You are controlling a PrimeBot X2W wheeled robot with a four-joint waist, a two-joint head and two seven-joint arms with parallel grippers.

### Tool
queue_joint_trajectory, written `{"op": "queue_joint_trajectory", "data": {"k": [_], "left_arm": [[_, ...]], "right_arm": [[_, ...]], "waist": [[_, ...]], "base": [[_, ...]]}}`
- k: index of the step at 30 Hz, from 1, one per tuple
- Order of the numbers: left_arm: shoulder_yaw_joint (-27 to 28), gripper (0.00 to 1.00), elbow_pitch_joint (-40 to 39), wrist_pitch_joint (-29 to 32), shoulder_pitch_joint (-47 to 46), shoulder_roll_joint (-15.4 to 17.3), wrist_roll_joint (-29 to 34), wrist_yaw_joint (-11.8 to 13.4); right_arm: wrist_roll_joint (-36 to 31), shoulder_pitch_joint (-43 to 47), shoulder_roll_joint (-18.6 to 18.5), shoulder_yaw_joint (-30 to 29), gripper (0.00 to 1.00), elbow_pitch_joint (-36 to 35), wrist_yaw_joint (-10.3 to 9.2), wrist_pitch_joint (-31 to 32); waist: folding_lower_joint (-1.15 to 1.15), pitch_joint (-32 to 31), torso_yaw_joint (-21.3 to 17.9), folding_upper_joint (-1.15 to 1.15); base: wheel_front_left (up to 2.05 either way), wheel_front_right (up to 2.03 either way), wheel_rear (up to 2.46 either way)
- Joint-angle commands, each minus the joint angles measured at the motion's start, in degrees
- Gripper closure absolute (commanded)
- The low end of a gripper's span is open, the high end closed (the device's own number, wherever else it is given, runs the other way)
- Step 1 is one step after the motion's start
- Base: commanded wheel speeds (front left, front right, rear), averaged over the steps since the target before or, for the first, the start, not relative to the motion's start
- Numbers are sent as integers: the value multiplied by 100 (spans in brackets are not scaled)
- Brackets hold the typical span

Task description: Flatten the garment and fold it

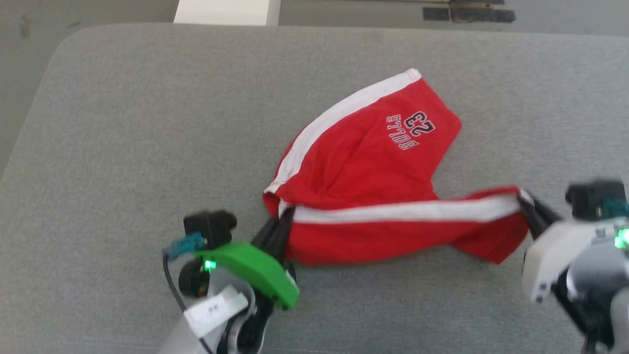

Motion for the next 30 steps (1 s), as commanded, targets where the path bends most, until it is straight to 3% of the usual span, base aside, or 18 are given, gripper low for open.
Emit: {"op": "queue_joint_trajectory", "data": {"k": [1,7,12,21,30], "left_arm": [[42,100,115,-96,-263,-63,62,-23],[173,100,622,-322,-987,-240,203,124],[227,100,1066,-451,-1457,-346,269,254],[182,100,1609,-500,-1909,-481,182,375],[-44,100,1870,-455,-2197,-538,77,230]], "right_arm": [[-17,-418,-147,81,100,186,-9,-28],[43,-1875,-659,473,100,1084,-9,-21],[23,-3043,-853,760,100,1895,-9,-59],[-59,-4594,-1022,1246,100,3335,-9,-164],[6,-5471,-1107,1655,100,4502,-9,243]], "waist": [[0,204,173,0],[0,601,445,0],[0,1004,663,0],[0,1650,1026,0],[0,2027,1283,0]], "base": [[0,0,0],[0,0,0],[0,0,0],[0,0,0],[0,0,0]]}}
